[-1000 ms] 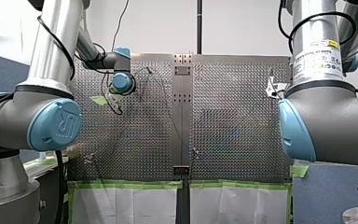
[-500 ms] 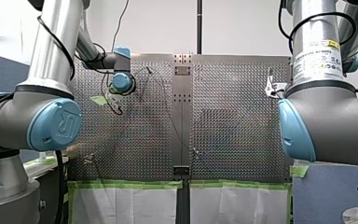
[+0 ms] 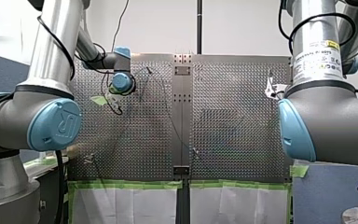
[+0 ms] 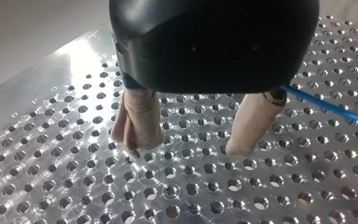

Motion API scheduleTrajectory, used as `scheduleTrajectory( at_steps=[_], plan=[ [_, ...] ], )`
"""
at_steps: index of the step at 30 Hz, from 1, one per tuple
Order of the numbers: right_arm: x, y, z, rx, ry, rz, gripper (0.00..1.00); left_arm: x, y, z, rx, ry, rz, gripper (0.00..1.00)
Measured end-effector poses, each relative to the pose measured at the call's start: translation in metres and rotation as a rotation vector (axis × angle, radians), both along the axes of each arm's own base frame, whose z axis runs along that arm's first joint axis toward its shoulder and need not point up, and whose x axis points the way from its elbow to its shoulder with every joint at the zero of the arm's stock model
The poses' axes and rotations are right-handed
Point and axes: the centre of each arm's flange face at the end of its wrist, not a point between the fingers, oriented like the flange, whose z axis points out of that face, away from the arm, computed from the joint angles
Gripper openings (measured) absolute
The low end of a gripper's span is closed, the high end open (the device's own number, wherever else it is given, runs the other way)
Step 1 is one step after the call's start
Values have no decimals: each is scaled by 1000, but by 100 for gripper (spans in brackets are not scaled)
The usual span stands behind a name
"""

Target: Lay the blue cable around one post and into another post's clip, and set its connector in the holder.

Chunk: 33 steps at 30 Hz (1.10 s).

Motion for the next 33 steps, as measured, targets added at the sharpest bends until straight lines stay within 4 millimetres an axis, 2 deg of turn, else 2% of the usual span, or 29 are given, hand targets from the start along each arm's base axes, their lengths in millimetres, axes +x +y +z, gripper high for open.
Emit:
scheduleTrajectory(
  at_steps=[12,14,22,33],
  plan=[
    [-1,-4,5,13,41,1,63,0,0,0,1,1,2,100],
    [0,-4,5,15,49,8,65,0,0,0,1,1,4,100],
    [7,-6,-2,32,83,36,65,0,1,0,2,1,6,100],
    [5,-12,0,13,78,35,65,0,1,0,5,0,8,100]
  ],
)
